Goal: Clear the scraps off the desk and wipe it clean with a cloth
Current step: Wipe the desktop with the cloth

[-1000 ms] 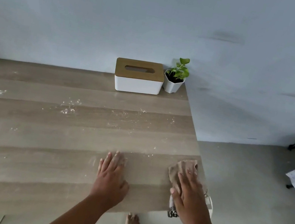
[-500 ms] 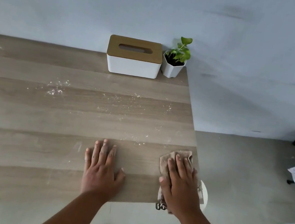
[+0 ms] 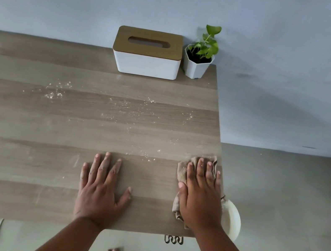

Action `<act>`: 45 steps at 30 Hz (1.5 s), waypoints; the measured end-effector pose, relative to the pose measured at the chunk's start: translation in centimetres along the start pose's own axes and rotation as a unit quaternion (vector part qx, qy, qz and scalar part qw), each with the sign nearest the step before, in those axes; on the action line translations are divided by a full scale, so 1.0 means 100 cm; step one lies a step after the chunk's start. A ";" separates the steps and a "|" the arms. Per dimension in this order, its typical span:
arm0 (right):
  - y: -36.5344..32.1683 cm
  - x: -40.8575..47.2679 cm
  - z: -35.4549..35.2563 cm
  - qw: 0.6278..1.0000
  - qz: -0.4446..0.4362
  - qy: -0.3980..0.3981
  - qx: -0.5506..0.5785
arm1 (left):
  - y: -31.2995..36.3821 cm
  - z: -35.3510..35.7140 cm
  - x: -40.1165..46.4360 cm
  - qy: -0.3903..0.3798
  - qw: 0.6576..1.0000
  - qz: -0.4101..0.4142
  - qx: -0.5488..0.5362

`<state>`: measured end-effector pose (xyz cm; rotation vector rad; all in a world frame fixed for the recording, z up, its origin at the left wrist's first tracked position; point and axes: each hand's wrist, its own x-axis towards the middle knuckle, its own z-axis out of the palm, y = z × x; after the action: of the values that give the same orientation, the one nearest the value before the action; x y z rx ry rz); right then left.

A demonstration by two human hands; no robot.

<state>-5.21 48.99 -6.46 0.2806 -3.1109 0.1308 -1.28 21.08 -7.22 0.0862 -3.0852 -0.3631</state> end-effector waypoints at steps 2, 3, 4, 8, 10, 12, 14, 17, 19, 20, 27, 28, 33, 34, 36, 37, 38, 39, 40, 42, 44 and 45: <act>0.002 0.016 -0.003 1.000 0.020 -0.015 -0.003 | 0.000 0.000 0.001 -0.002 1.000 -0.001 0.007; 0.003 0.026 -0.003 0.999 0.031 -0.025 -0.003 | 0.000 0.000 0.001 -0.005 1.000 -0.002 0.008; 0.004 0.035 -0.004 0.999 0.040 -0.034 -0.003 | 0.000 -0.001 0.001 -0.007 1.000 -0.003 0.010; 0.006 0.080 -0.005 0.997 0.064 -0.046 -0.002 | 0.000 -0.001 0.001 -0.008 1.000 -0.005 0.011; 0.000 0.099 -0.005 0.995 0.088 -0.045 0.000 | 0.000 -0.002 0.002 -0.013 1.000 -0.006 0.010; -0.011 0.109 -0.004 0.993 0.104 -0.054 0.009 | 0.001 -0.003 0.002 -0.020 1.000 -0.006 0.012; -0.022 0.108 -0.004 0.995 0.082 -0.056 0.014 | 0.001 -0.003 0.002 -0.021 1.000 -0.004 0.012; -0.035 0.089 -0.003 0.999 -0.007 -0.051 0.015 | 0.001 -0.003 0.003 -0.018 1.000 -0.008 0.010; -0.038 0.067 0.000 0.995 -0.078 -0.056 0.012 | 0.001 -0.003 0.003 -0.022 1.000 -0.010 0.012; -0.036 0.054 0.001 0.993 -0.108 -0.056 0.009 | 0.000 -0.003 0.003 -0.024 1.000 -0.010 0.014; 0.021 0.026 -0.004 0.991 -0.121 -0.029 -0.050 | 0.000 0.000 0.003 -0.015 1.000 -0.015 0.005; 0.020 0.035 -0.005 0.993 -0.097 -0.036 -0.055 | -0.001 0.000 0.002 -0.014 1.000 -0.015 0.005; -0.017 0.094 -0.004 0.997 0.028 -0.062 -0.042 | -0.002 0.001 0.003 -0.015 1.000 -0.010 0.014; -0.028 0.102 -0.003 0.997 0.030 -0.066 -0.033 | -0.002 0.001 0.003 -0.015 1.000 -0.009 0.013; -0.054 0.105 -0.001 0.997 -0.002 -0.073 -0.013 | -0.002 0.001 0.003 -0.013 1.000 -0.008 0.007; -0.065 0.099 0.001 0.997 -0.027 -0.073 -0.001 | -0.002 0.000 0.003 -0.012 1.000 -0.008 0.003; -0.074 0.088 0.004 0.996 -0.052 -0.071 0.010 | -0.001 0.000 0.003 -0.009 1.000 -0.009 -0.003; -0.079 0.074 0.006 0.994 -0.077 -0.070 0.017 | -0.001 -0.001 0.003 -0.006 1.000 -0.011 -0.009; -0.080 0.058 0.007 0.992 -0.099 -0.070 0.020 | 0.000 -0.001 0.003 -0.004 1.000 -0.013 -0.016; -0.065 0.029 0.009 0.989 -0.132 -0.065 0.010 | 0.001 -0.002 0.004 -0.006 1.000 -0.016 -0.023; -0.036 0.009 0.007 0.989 -0.134 -0.058 -0.008 | 0.001 -0.003 0.004 -0.010 0.999 -0.018 -0.025; -0.022 0.003 0.005 0.991 -0.123 -0.056 -0.016 | 0.001 -0.003 0.004 -0.010 0.999 -0.018 -0.026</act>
<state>-5.13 46.76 -6.78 0.6882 -3.1506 0.0630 -1.65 21.05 -6.88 0.1388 -3.0950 -0.4481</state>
